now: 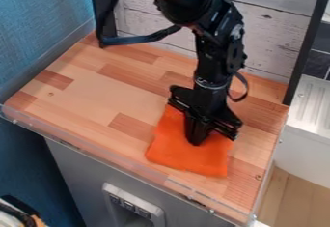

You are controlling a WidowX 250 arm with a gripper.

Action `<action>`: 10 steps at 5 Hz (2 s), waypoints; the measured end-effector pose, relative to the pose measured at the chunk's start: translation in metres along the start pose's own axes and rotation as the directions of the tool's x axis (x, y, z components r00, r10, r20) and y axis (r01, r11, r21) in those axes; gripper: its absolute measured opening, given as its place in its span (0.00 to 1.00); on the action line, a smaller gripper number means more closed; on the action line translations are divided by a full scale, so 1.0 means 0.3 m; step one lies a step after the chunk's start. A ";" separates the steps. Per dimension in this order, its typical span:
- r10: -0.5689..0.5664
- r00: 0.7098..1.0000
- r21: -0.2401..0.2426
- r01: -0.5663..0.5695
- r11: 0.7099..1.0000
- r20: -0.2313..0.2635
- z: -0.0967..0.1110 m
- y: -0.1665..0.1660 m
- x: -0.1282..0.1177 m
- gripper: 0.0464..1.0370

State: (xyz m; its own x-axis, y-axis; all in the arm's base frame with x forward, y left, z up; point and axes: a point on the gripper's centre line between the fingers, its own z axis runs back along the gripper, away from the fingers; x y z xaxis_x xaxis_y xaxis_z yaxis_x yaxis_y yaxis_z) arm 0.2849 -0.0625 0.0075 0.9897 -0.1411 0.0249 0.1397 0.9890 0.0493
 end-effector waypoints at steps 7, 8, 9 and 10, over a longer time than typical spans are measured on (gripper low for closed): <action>0.160 0.985 -0.057 -0.163 0.985 -0.065 0.284 0.202 0.142 0.96; 0.162 0.986 -0.055 -0.164 0.985 -0.045 0.332 0.278 0.161 0.96; 0.149 0.989 -0.056 -0.151 0.987 -0.022 0.357 0.335 0.171 0.96; 0.149 0.989 -0.054 -0.149 0.987 -0.006 0.372 0.382 0.173 0.96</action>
